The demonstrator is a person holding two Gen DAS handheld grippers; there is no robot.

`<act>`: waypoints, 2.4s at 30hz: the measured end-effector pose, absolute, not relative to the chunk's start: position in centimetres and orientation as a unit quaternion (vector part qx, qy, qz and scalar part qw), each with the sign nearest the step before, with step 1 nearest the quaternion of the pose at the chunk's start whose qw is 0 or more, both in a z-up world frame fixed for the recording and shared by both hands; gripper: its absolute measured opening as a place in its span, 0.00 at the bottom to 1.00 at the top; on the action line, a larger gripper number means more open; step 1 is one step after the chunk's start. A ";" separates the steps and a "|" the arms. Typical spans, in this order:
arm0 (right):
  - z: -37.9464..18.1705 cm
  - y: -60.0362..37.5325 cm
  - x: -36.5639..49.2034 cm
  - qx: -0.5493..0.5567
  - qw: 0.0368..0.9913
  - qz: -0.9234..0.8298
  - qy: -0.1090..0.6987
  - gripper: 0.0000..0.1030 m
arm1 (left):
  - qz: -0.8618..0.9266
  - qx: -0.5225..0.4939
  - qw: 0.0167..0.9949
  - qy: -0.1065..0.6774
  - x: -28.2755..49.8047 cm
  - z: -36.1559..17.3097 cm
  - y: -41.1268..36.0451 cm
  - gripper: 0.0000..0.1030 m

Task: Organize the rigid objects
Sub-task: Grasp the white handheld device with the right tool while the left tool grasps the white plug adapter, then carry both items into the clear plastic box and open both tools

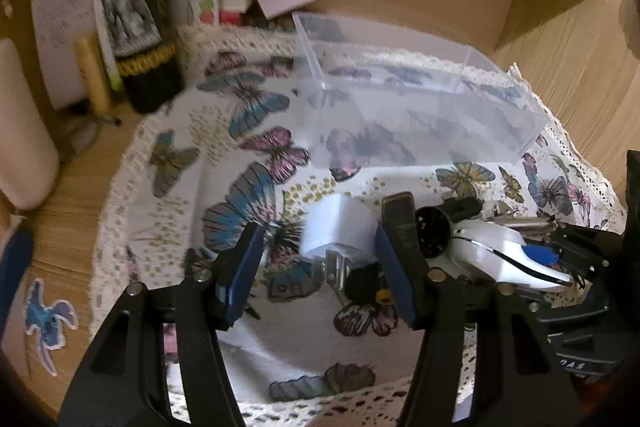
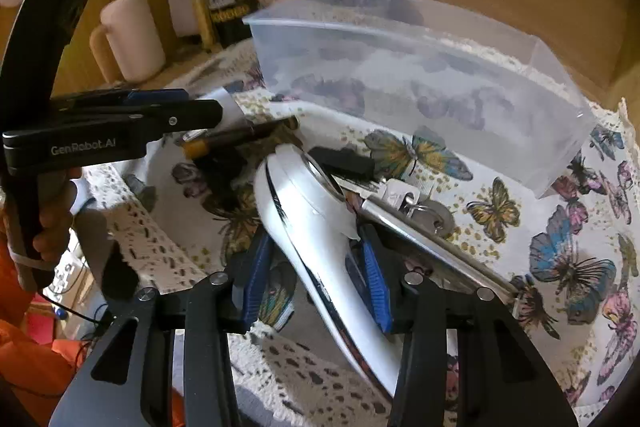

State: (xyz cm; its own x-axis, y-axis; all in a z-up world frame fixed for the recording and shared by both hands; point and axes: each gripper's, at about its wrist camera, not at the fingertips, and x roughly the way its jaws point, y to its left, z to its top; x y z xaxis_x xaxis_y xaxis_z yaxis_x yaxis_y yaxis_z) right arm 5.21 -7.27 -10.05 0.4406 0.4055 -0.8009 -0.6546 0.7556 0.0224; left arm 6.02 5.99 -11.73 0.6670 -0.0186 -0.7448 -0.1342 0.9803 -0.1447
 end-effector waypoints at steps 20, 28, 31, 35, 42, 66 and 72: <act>-5.6 -9.5 4.9 -0.099 0.880 0.289 0.364 0.34 | 0.038 -0.081 0.932 0.352 4.9 -9.1 5.6 0.39; -2.0 -11.9 5.4 -0.079 0.911 0.259 0.310 0.34 | 0.023 -0.071 0.949 0.305 4.7 -5.6 4.9 0.39; -0.2 -12.7 5.8 -0.072 0.922 0.249 0.287 0.34 | 0.015 -0.067 0.954 0.292 5.0 -4.5 4.4 0.39; 1.7 -13.0 6.7 -0.074 0.933 0.235 0.263 0.34 | 0.005 -0.061 0.958 0.281 5.8 -3.4 3.9 0.39; 3.7 -12.9 9.5 -0.083 0.941 0.219 0.245 0.34 | -0.003 -0.051 0.960 0.277 8.3 -2.1 3.4 0.39; -4.0 -6.8 22.0 -0.155 0.871 0.253 0.391 0.34 | -0.010 -0.043 0.913 0.406 19.9 -7.5 3.6 0.39; -5.8 -6.3 23.2 -0.172 0.854 0.248 0.423 0.34 | -0.010 -0.028 0.912 0.409 20.5 -7.8 3.5 0.39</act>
